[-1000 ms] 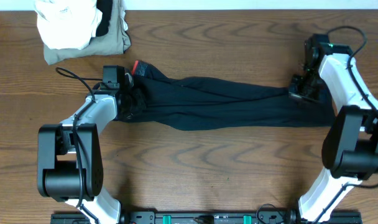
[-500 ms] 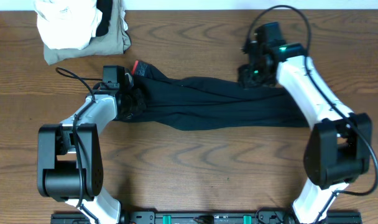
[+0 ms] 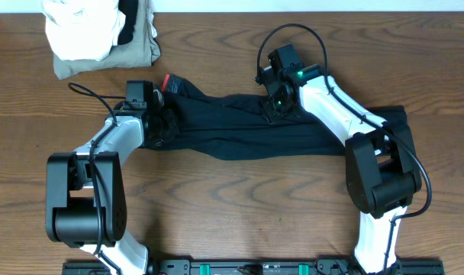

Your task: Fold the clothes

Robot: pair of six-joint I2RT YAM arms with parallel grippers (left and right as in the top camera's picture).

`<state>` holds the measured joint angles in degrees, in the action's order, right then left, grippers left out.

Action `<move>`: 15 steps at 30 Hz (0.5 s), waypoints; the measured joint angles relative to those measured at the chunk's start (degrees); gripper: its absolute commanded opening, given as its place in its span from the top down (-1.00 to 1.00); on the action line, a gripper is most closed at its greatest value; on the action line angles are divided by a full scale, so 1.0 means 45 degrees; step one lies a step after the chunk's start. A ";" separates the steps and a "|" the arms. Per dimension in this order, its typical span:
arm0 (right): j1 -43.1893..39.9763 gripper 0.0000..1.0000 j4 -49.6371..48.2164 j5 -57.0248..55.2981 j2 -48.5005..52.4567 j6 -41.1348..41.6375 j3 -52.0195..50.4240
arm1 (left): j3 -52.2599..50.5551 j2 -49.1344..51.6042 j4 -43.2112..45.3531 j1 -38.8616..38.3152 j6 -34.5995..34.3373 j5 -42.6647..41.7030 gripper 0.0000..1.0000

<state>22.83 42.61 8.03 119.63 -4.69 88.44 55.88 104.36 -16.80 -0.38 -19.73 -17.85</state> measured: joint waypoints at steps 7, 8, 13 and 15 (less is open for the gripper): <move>-0.0010 0.10 -0.0015 -0.0024 0.0316 -0.0029 0.0005 | 0.0000 0.0000 0.0000 0.0000 0.0005 0.0005 0.85; -0.0010 0.10 -0.0010 -0.0019 0.0369 -0.0034 0.0005 | 0.0000 0.0000 0.0000 0.0000 0.0000 0.0005 0.85; -0.0010 0.10 0.0034 -0.0019 0.0432 -0.0034 0.0000 | 0.0000 0.0000 0.0000 0.0000 0.0000 0.0005 0.85; -0.0010 0.10 0.0039 -0.0015 0.0432 -0.0034 0.0000 | 0.0000 0.0000 0.0000 0.0000 0.0000 0.0005 0.85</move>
<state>22.79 42.78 7.97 121.58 -4.84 88.44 55.88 104.36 -16.80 -0.38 -19.73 -17.82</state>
